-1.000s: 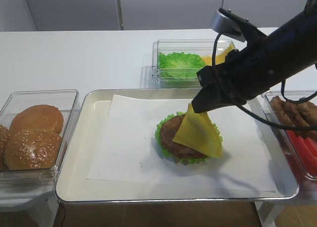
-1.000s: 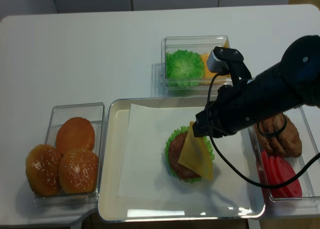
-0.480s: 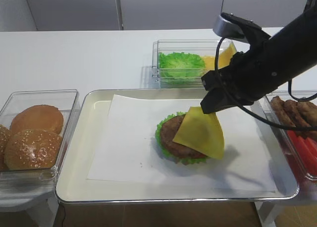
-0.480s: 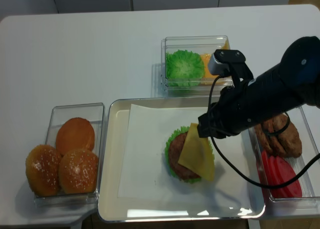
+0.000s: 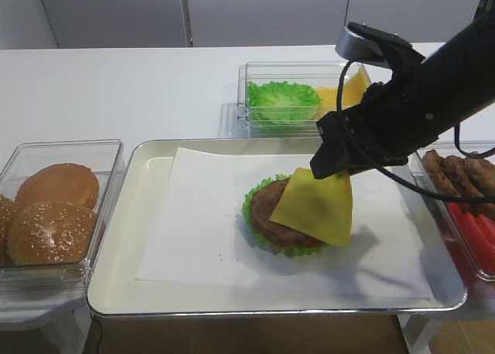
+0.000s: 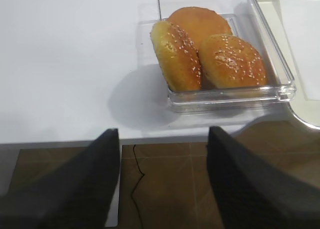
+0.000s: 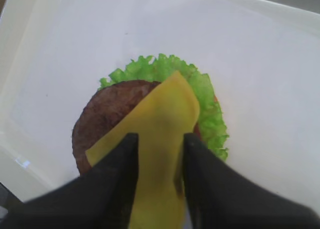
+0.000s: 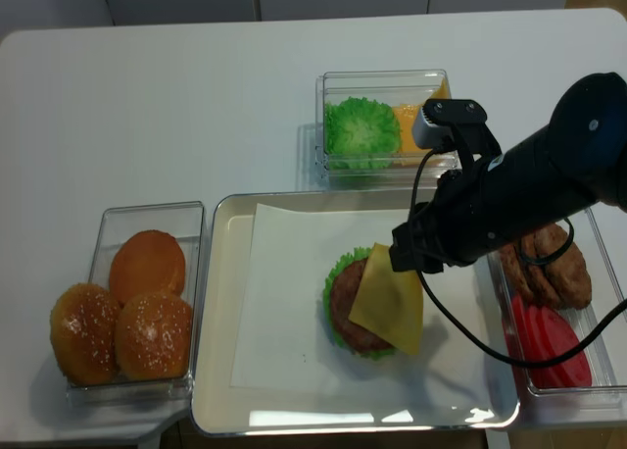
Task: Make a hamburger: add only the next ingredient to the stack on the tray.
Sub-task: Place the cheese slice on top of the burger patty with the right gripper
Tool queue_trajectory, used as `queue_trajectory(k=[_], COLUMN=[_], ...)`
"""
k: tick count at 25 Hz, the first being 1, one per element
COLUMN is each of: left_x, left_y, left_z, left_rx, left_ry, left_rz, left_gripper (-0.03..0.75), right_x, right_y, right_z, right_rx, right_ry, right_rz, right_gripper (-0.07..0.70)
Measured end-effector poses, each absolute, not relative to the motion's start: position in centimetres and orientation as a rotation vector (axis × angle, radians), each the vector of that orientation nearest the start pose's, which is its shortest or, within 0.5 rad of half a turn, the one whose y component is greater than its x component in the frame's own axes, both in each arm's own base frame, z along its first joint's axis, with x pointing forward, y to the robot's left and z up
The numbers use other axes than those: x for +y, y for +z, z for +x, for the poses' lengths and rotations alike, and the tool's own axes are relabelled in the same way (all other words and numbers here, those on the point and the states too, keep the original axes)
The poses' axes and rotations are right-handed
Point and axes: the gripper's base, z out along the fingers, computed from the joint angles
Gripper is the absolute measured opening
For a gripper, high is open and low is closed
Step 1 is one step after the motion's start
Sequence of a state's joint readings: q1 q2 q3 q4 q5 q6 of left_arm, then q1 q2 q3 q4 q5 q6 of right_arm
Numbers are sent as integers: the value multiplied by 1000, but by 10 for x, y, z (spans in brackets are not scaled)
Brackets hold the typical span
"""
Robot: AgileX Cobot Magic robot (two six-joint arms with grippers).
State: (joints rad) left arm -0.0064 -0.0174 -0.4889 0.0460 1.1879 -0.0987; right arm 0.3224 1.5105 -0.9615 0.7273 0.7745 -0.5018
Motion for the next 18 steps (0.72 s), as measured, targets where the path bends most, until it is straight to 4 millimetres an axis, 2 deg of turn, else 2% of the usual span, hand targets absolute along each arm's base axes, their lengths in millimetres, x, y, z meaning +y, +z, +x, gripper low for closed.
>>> queue_trajectory(k=[2,5,18], left_x=[4,4,4], left_y=[264,264,264], left_z=[-12,-12,-12], left_rx=[2162,2162,2162], left_ry=[-4,-4,-4], left_rz=[-106,-106,-106], left_gripper=[411,411,411], right_x=[133,132,130], right_y=[244,244,243], right_z=[264,265,267], right_rx=[2621,2614,2607], right_ry=[768,756,707], right_rz=[-500,-498,-502], right_gripper=[327,405,614])
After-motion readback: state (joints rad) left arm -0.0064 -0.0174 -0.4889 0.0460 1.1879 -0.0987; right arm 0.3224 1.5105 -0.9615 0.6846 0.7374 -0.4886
